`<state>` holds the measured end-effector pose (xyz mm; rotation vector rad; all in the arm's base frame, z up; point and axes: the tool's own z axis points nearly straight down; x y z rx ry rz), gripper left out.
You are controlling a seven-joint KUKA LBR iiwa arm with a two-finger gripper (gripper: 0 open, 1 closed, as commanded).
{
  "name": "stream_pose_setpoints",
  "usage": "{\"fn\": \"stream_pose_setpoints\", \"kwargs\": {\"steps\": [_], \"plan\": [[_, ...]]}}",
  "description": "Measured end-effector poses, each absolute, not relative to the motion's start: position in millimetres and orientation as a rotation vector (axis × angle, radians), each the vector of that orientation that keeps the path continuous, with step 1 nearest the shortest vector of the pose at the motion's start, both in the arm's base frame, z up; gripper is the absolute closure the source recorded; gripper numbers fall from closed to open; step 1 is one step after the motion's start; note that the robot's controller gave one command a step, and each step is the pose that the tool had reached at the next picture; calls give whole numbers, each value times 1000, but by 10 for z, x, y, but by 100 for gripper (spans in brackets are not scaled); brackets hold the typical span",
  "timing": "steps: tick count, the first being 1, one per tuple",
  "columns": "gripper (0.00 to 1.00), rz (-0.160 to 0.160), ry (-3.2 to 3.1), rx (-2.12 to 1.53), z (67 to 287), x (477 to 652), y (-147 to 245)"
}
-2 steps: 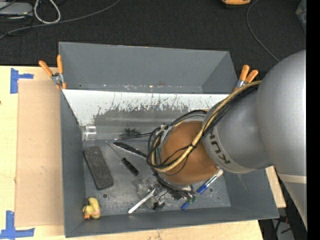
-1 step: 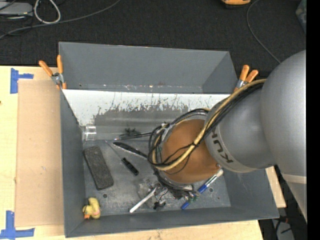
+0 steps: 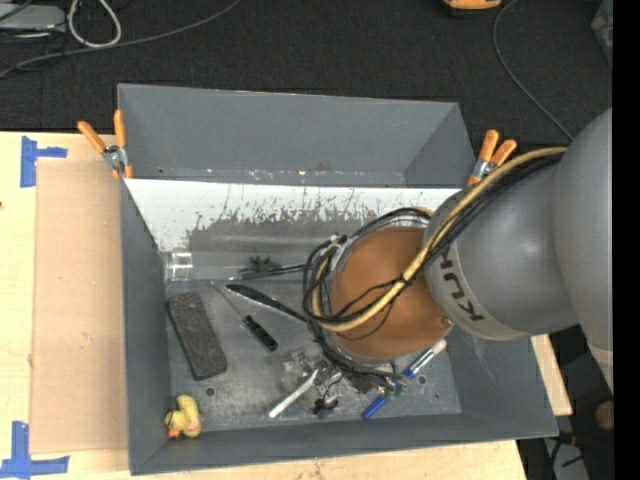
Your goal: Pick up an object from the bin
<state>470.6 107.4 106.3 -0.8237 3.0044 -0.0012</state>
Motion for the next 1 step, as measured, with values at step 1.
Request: {"fn": "stream_pose_setpoints", "kwargs": {"steps": [1], "plan": [[100,0,3007,-824,1427,4703,1076]]}}
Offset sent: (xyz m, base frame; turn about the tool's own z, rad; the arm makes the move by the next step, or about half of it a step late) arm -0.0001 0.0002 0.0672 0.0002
